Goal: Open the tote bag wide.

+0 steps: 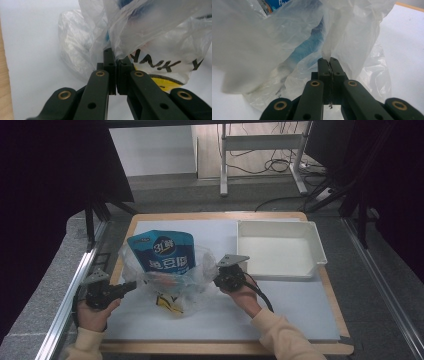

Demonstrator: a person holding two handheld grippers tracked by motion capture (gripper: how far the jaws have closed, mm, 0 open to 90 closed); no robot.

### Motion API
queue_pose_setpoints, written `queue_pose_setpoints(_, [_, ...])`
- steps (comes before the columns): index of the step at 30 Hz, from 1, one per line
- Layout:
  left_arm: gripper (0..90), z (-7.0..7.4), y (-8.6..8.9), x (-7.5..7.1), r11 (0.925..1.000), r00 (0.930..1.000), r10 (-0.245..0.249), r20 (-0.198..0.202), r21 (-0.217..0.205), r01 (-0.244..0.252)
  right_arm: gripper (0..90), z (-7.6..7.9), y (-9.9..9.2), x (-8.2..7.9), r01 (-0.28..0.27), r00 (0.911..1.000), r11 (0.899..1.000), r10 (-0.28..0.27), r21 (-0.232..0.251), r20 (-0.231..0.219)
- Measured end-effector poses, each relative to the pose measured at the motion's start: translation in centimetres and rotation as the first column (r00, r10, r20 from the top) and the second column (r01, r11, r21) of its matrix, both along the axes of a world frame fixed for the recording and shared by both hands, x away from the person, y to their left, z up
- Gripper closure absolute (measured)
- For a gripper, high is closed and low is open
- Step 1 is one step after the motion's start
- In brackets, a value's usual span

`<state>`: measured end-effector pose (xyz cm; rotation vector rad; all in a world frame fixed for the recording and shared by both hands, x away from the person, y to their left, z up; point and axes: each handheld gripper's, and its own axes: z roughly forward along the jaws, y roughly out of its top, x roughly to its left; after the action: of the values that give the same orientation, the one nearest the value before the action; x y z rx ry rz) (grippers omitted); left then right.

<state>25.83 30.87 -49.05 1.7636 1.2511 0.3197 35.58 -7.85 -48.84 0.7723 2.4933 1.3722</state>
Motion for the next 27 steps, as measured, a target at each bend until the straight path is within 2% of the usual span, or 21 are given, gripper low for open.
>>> queue_pose_setpoints(3, [88.6, -0.5, -0.2, 0.0, 0.9999, 0.9999, -0.009, -0.011, 0.008, 0.009, 88.8, -0.1, 0.0, 0.0, 0.0, 1.0, 1.0, 0.0, -0.005, 0.0])
queue_pose_setpoints(10, [88.6, -0.5, -0.3, 0.0, 0.9999, 0.9999, -0.008, -0.009, 0.009, 0.008, 88.9, -0.3, 0.0, -0.1, -0.002, 1.0, 1.0, 0.002, -0.014, 0.004])
queue_pose_setpoints(18, [88.6, -0.8, -0.2, 0.1, 0.9999, 0.9998, -0.003, -0.019, 0.016, 0.004, 88.9, -1.0, 0.2, -0.2, -0.015, 0.9997, 0.999, 0.015, -0.034, -0.017])
queue_pose_setpoints(27, [88.6, -1.6, -0.1, 0.4, 0.9995, 0.9989, -0.001, -0.046, 0.032, 0.003, 89.0, -2.6, 0.0, -0.1, -0.008, 0.999, 0.996, 0.004, -0.09, -0.044])
